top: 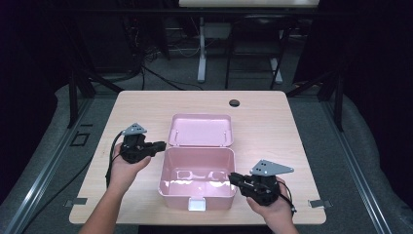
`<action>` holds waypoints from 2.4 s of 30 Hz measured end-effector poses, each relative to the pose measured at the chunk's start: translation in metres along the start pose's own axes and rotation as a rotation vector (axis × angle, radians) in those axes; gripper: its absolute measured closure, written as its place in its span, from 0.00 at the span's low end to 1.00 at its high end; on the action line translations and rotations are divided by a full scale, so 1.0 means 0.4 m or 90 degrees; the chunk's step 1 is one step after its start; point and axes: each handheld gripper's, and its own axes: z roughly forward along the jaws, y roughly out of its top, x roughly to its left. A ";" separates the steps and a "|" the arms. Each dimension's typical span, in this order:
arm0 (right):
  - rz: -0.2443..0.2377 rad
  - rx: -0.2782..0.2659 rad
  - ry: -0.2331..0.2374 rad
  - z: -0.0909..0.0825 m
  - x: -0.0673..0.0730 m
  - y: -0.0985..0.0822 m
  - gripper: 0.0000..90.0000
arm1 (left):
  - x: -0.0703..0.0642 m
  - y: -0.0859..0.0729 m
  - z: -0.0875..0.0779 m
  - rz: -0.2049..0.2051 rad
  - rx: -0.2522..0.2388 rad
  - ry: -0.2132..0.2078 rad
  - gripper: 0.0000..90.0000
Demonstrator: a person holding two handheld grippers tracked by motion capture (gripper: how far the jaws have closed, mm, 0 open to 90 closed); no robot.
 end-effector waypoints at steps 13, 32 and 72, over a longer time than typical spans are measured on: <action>0.020 -0.027 -0.055 -0.025 -0.062 -0.002 0.73 | 0.005 -0.003 -0.026 -0.007 -0.019 0.005 0.74; 0.035 0.010 -0.154 -0.004 -0.169 0.012 0.39 | 0.038 -0.017 -0.093 -0.034 -0.056 0.024 0.55; -0.008 0.510 -0.152 0.125 -0.281 0.150 0.31 | 0.017 0.012 -0.150 0.006 -0.034 -0.008 0.50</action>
